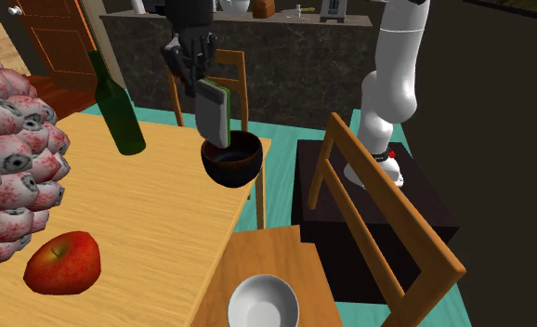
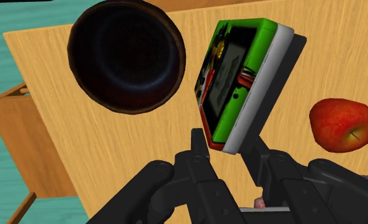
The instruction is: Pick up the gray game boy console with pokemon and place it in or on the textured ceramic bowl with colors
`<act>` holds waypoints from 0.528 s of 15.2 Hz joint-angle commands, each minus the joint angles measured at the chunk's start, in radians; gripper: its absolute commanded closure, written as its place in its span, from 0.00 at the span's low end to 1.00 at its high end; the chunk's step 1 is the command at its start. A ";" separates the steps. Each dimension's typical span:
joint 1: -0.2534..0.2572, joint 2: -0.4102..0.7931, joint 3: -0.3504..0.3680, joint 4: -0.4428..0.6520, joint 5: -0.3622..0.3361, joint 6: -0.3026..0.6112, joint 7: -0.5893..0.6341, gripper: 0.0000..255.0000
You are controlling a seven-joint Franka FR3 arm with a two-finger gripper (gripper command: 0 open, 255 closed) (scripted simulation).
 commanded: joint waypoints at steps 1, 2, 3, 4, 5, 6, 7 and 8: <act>-0.037 -0.061 -0.025 -0.050 0.039 0.005 -0.062 1.00; -0.052 -0.085 -0.039 -0.068 0.054 0.004 -0.091 1.00; -0.065 -0.108 -0.054 -0.084 0.067 0.003 -0.120 1.00; -0.078 -0.130 -0.069 -0.099 0.080 0.000 -0.148 1.00; -0.090 -0.150 -0.084 -0.112 0.091 -0.003 -0.176 1.00; -0.102 -0.169 -0.100 -0.124 0.101 -0.006 -0.204 1.00; -0.112 -0.186 -0.116 -0.134 0.110 -0.010 -0.232 1.00; -0.123 -0.202 -0.132 -0.143 0.117 -0.014 -0.259 1.00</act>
